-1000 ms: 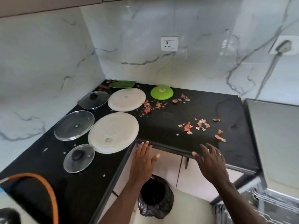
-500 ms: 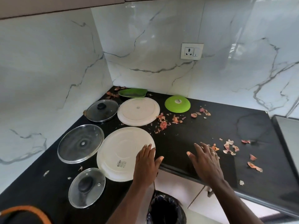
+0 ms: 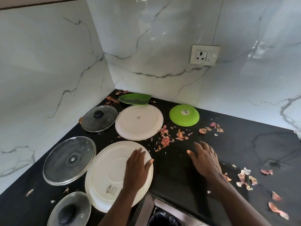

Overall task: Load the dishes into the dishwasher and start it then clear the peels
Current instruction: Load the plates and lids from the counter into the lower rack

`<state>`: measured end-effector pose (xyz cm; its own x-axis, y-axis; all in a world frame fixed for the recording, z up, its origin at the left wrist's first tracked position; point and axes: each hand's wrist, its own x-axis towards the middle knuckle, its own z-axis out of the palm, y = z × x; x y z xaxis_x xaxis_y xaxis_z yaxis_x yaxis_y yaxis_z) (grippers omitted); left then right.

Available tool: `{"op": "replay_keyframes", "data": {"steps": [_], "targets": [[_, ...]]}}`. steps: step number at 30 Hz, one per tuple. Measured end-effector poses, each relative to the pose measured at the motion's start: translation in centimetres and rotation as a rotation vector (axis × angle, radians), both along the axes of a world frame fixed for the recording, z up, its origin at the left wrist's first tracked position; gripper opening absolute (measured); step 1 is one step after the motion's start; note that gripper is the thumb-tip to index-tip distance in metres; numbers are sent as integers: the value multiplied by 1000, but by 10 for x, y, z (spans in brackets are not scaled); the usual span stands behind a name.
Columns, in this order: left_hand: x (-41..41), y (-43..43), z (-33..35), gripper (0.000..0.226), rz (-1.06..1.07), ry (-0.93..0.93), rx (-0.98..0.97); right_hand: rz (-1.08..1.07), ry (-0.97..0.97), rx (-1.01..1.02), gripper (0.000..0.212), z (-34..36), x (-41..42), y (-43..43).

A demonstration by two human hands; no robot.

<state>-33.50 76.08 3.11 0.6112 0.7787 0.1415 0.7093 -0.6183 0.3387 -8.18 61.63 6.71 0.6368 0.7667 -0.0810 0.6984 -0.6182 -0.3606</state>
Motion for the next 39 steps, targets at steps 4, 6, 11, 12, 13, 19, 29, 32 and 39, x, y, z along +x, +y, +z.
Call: {"op": "replay_keyframes", "data": {"steps": [4,6,11,12,13,19,29,32,39], "targets": [[32,31,1,71,71,-3,-31,19,59,-11,62,3,50,36],[50,42,2,63,90,-14,-64,23,88,-15,61,3,73,54],[106,62,1,46,51,-74,-156,-13,158,-2,59,0,123,96],[120,67,2,44,20,-85,-178,-13,158,-8,60,-1,133,106],[134,71,2,41,-13,-98,-195,-15,157,-17,61,-3,141,114],[222,108,14,50,-44,-143,-330,-44,171,-51,59,-15,180,162],[297,142,-2,54,67,-57,-415,-130,172,-63,57,-30,208,194],[305,143,-4,46,144,-112,-432,-168,244,-17,55,-31,213,201],[309,154,-1,40,265,-212,-564,-356,524,175,36,-36,232,206]]}}
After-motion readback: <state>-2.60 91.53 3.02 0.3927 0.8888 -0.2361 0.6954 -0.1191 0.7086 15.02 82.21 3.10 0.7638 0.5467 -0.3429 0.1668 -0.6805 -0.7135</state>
